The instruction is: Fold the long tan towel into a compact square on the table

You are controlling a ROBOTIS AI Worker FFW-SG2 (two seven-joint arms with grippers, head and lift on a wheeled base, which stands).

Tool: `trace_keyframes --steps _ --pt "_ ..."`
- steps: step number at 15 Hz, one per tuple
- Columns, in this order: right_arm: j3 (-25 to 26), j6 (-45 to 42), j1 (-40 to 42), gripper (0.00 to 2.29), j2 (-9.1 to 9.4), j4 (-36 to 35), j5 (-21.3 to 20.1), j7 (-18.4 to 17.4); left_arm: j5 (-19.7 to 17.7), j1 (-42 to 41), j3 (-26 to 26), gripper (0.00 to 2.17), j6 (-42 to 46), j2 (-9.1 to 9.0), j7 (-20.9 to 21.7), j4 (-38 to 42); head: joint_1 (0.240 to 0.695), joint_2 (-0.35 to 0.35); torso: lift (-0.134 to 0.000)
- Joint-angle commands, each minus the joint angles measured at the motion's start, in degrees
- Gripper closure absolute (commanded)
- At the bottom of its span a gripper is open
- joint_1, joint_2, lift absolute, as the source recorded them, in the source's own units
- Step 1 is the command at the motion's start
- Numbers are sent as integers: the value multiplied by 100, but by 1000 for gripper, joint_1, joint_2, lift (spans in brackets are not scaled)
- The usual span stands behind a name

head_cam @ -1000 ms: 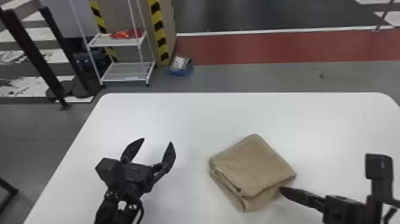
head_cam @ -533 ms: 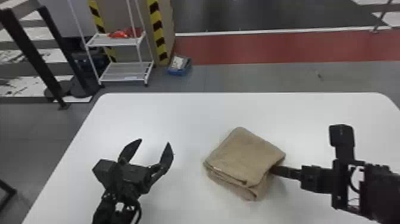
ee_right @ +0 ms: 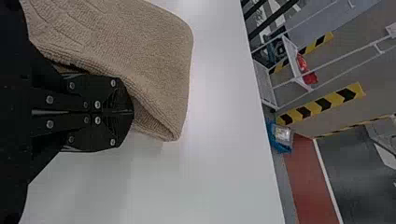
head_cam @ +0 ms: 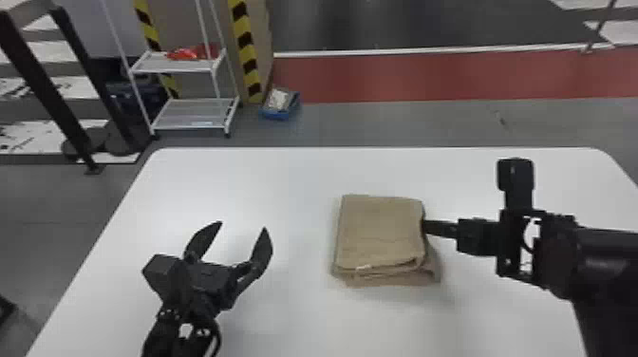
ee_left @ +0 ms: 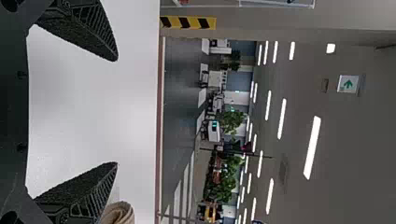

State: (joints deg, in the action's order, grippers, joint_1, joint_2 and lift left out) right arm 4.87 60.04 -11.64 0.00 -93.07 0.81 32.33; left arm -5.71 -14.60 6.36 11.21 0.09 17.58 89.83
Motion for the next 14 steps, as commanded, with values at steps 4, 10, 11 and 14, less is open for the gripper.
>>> trace_keyframes --steps 4,10,11,14 --pt "32 -681 -154 2067 5 527 16 28 9 54 -47 80 -10 -24 0 -9 695 85 -112" --pt "251 -998 1059 2067 5 -1661 139 -279 27 54 -65 80 -10 -24 0 -18 695 47 -112" --pt "111 -1085 1190 2067 5 -1855 200 -227 27 45 -82 80 -10 -24 0 -18 695 43 -112" --pt "-346 -1138 1252 2067 5 -1758 200 -139 18 -8 -73 80 -10 -24 0 44 695 66 -112"
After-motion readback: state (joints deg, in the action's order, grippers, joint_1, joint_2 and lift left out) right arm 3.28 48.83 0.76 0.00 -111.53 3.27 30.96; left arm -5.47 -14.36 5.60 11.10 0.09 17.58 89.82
